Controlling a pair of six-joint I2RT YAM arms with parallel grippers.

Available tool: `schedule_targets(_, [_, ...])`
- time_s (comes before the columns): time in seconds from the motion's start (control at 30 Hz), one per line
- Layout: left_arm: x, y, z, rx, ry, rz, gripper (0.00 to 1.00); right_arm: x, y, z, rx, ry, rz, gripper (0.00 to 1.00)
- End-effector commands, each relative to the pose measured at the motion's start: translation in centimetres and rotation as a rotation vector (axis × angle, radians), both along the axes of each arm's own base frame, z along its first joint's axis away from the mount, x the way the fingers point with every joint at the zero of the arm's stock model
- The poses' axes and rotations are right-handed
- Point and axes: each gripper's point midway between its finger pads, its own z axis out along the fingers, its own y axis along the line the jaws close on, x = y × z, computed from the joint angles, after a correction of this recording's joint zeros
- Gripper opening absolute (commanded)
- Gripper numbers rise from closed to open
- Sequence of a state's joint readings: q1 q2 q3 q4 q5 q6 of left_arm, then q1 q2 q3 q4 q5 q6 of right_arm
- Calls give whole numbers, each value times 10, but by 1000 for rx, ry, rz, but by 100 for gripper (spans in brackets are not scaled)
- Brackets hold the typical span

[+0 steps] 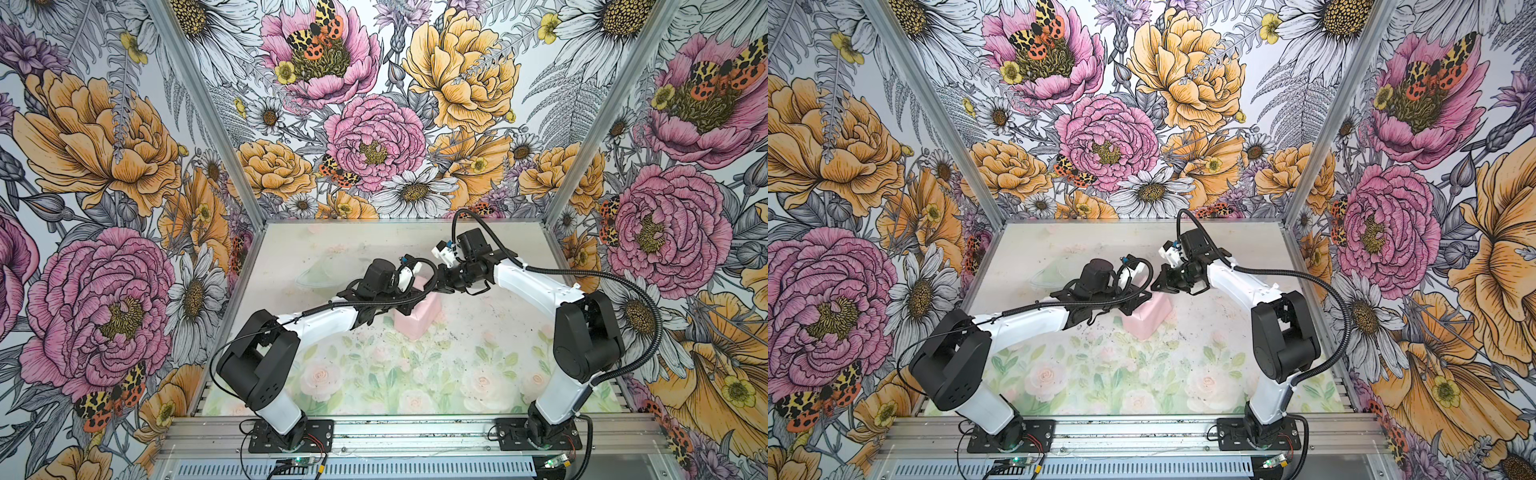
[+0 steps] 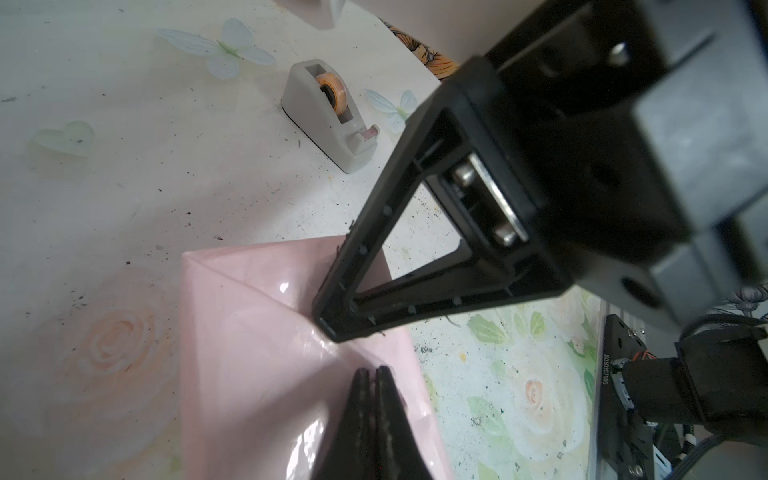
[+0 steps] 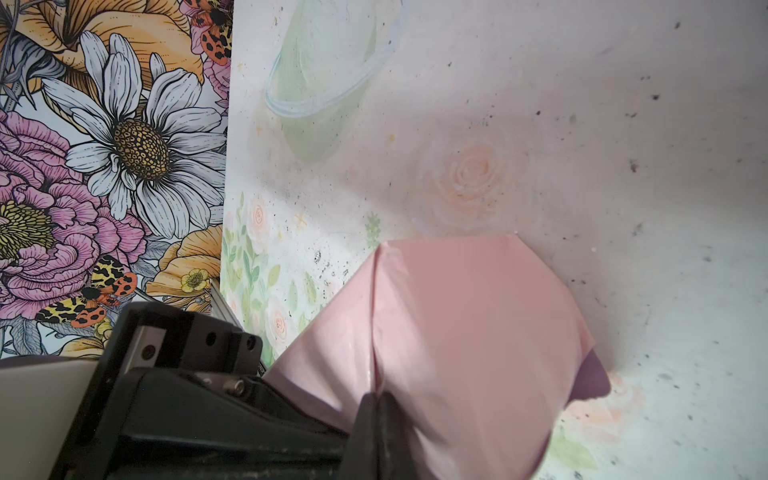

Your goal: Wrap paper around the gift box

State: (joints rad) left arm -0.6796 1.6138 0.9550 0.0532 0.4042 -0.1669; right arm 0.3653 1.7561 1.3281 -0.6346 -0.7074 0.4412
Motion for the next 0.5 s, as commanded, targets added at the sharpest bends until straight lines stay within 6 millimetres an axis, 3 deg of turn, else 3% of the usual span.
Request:
schedule_targets(0.0, [-32,0,-27,79,67,-77,8,-6,-14,-31,-96,64,-43,0])
schedule_targets(0.47, [-47,-8,-22,91,22,-157,8,-7,-12,-29,-93,59,-39,0])
